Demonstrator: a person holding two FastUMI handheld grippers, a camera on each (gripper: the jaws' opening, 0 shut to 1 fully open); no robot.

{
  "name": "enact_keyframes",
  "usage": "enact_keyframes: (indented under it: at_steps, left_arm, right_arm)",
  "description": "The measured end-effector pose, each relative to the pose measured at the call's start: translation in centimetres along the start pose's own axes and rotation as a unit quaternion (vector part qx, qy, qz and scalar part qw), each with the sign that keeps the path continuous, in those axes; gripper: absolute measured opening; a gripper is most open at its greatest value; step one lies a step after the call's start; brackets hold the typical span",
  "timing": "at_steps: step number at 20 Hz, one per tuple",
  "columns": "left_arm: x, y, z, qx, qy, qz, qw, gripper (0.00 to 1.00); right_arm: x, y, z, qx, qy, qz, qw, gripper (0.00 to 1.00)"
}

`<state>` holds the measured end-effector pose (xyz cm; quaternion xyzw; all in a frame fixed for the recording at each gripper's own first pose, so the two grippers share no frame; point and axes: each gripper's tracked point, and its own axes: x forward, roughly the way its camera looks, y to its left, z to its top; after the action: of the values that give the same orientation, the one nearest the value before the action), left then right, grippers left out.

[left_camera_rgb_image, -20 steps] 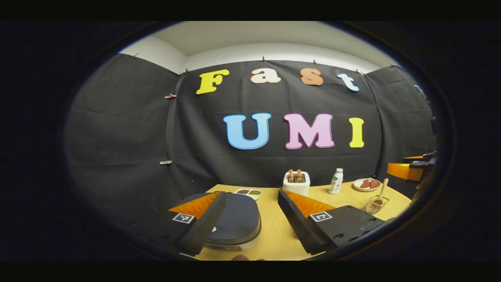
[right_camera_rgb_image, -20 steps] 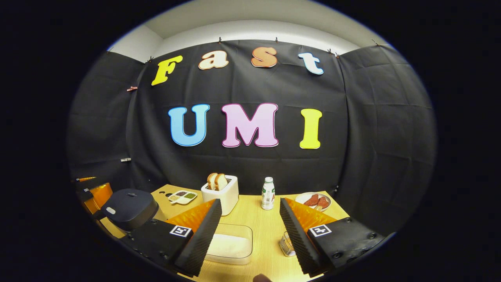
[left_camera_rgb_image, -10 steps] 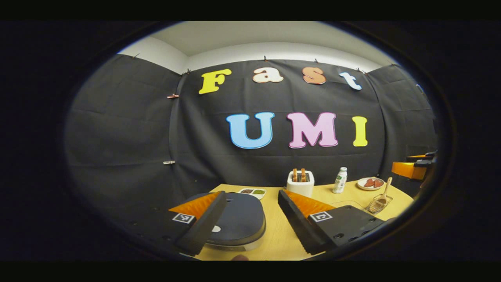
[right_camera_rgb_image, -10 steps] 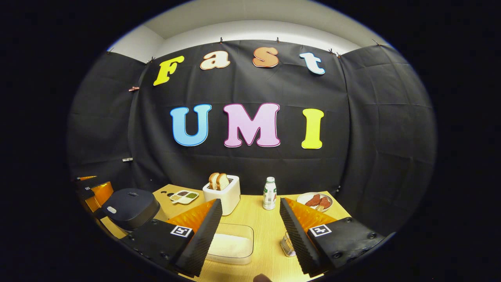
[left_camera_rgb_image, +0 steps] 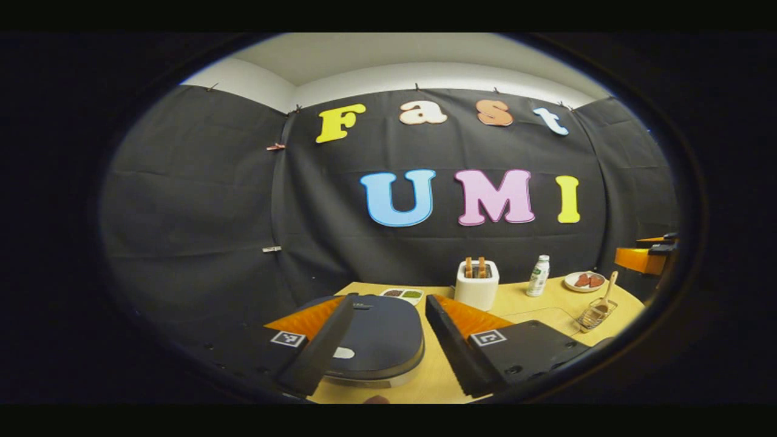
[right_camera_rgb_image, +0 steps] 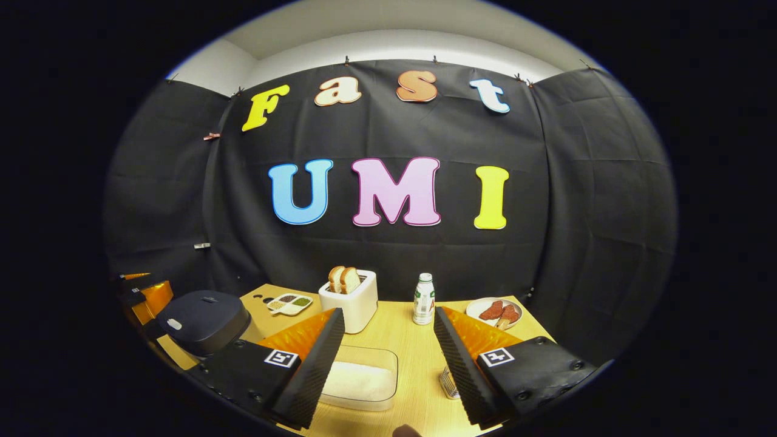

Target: Close the left gripper, press the button to open the rice cooker; take a wooden spoon from the chopstick holder with the right hand, scoop a spoonful of rice and pour it into the rice cooker, then put the wooden spoon back into the chopstick holder.

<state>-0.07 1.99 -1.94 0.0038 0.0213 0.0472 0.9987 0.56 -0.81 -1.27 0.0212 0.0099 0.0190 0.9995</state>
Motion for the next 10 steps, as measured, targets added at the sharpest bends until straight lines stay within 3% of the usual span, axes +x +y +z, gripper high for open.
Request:
enact_keyframes:
  at_steps: [5,7,8,9,10]
  left_arm:
    - [0.4,1.9,-1.3,-0.006,0.018,0.020,1.000,0.59]
    - [0.8,3.1,-2.4,-0.012,0.033,0.031,0.999,0.43]
    - [1.0,3.6,-2.9,-0.016,0.040,0.036,0.998,0.30]
    - [1.1,4.1,-3.4,-0.021,0.047,0.042,0.998,0.30]
    - [1.3,4.7,-4.1,-0.027,0.055,0.046,0.997,0.20]
  right_arm:
    - [-0.1,0.1,0.3,-0.011,-0.007,0.004,1.000,0.92]
    - [-0.2,0.2,-0.1,-0.013,-0.003,0.004,1.000,0.92]
    - [-0.3,0.2,-0.2,-0.015,-0.001,0.004,1.000,0.92]
    - [-0.4,0.2,-0.3,-0.015,0.000,0.004,1.000,0.92]
    - [-0.5,0.3,-0.4,-0.017,0.000,0.005,1.000,0.92]
